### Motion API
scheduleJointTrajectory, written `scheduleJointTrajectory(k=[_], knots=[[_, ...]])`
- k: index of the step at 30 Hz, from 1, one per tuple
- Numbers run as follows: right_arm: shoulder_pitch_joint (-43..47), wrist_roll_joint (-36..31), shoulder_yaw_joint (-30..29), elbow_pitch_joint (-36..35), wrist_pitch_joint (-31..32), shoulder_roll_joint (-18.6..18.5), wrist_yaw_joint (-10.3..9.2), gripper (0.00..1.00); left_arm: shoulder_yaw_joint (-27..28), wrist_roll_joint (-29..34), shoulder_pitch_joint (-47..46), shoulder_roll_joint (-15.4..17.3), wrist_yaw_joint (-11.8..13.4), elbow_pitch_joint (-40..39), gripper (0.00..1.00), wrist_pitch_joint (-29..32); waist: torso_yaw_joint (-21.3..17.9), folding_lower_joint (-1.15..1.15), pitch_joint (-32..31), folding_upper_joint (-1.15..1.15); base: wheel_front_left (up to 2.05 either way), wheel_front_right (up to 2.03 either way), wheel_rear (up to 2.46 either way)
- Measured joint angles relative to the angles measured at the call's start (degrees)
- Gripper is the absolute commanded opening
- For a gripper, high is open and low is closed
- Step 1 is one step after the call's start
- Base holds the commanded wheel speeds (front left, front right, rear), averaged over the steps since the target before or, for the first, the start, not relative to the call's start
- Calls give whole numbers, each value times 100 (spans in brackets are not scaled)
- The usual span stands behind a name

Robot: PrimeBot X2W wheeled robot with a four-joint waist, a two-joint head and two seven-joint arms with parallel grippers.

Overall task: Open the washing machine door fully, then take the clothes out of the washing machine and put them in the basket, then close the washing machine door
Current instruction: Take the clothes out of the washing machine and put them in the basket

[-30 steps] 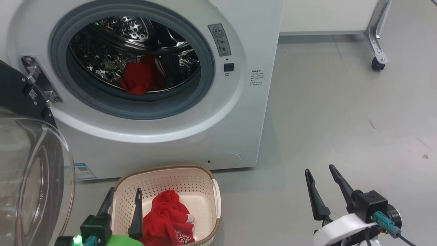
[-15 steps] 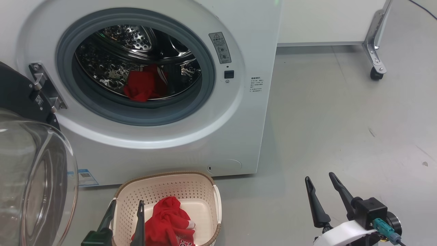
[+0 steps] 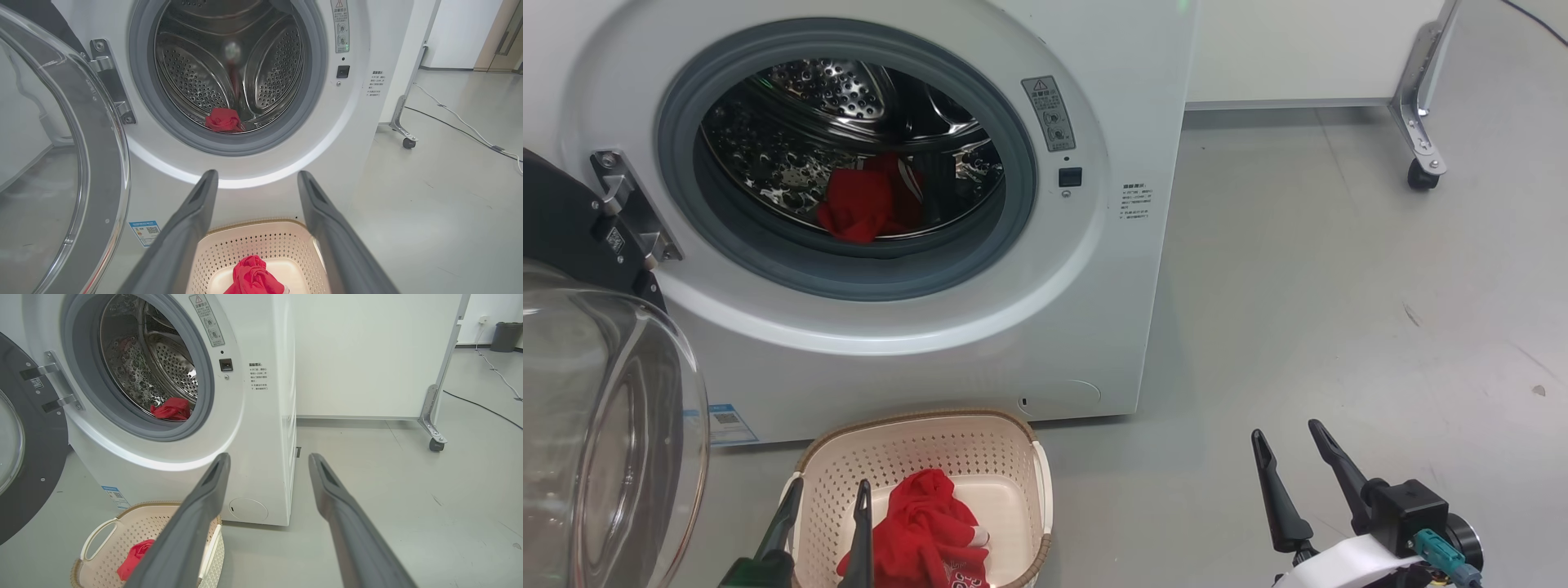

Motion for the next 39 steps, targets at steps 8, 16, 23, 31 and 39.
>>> scheduleJointTrajectory(k=[8, 16, 23, 31, 39], knots=[[1, -2, 14, -30, 0, 10, 1, 100, -23, 13, 38, 1, 24, -165, 100, 109, -3, 0, 28, 0, 0, 0, 0], [-4, -51, 57, -186, 0, 25, 48, 100, -15, 12, 22, 1, 36, -281, 100, 309, -18, 0, 224, 0, 0, 0, 0], [-65, -73, 60, -361, 0, 26, 48, 100, -69, 0, -382, 0, 46, -297, 100, 564, -53, 0, 595, 0, 0, 0, 0], [-313, -129, 138, -485, 0, 27, 48, 100, -102, -164, -986, 23, -89, 55, 100, 1048, -137, 1, 1172, 0, 0, 0, 0], [-571, -126, 215, -568, 0, 27, 49, 100, -136, -361, -1796, 109, -333, 632, 100, 1734, -326, 1, 1789, 0, 0, 0, 0]])
